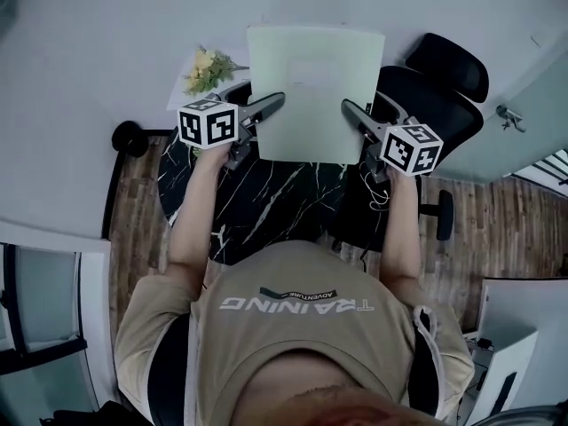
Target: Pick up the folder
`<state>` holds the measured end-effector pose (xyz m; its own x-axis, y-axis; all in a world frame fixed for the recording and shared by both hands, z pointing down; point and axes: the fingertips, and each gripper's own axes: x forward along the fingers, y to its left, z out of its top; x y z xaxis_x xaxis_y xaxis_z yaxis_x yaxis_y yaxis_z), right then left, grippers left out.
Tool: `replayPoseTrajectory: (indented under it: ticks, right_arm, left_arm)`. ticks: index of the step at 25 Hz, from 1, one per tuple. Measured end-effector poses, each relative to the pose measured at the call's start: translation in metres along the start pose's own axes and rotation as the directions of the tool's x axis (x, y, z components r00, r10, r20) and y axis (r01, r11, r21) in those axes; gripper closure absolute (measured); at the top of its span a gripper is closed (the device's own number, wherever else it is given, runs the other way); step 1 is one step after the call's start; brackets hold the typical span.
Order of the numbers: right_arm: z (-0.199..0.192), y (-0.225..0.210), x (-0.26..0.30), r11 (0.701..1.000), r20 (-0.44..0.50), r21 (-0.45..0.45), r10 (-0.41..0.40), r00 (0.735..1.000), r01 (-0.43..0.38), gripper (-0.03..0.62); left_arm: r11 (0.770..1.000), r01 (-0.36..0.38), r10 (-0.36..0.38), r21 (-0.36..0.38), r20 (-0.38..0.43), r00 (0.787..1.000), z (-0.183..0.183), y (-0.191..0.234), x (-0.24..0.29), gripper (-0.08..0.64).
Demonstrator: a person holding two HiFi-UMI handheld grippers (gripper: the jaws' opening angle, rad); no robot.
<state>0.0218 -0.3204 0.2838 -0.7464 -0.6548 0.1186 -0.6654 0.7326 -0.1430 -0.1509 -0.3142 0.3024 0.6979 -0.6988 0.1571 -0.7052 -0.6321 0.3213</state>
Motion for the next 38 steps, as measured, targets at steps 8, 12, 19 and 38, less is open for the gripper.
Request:
replayPoseTrajectory:
  ticks: [8, 12, 19, 38]
  right_arm:
    - [0.085, 0.007, -0.003, 0.992, 0.113, -0.124, 0.007, 0.994, 0.007, 0.291]
    - [0.108, 0.015, -0.009, 0.986, 0.157, -0.168, 0.006, 0.988, 0.02, 0.291]
    - [0.151, 0.024, -0.018, 0.971, 0.214, -0.234, 0.003, 0.977, 0.048, 0.29]
    - [0.191, 0.018, -0.018, 0.96, 0.278, -0.269, -0.003, 0.961, 0.081, 0.29]
  left_arm:
    - [0.992, 0.008, -0.022, 0.127, 0.109, 0.994, 0.086, -0.02, -0.007, 0.238]
    - [0.983, 0.008, -0.035, 0.186, 0.145, 0.989, 0.11, -0.031, -0.015, 0.238]
    - [0.969, 0.018, -0.068, 0.247, 0.196, 0.978, 0.15, -0.046, -0.022, 0.238]
    - [0.939, 0.015, -0.092, 0.345, 0.208, 0.974, 0.2, -0.055, -0.014, 0.238]
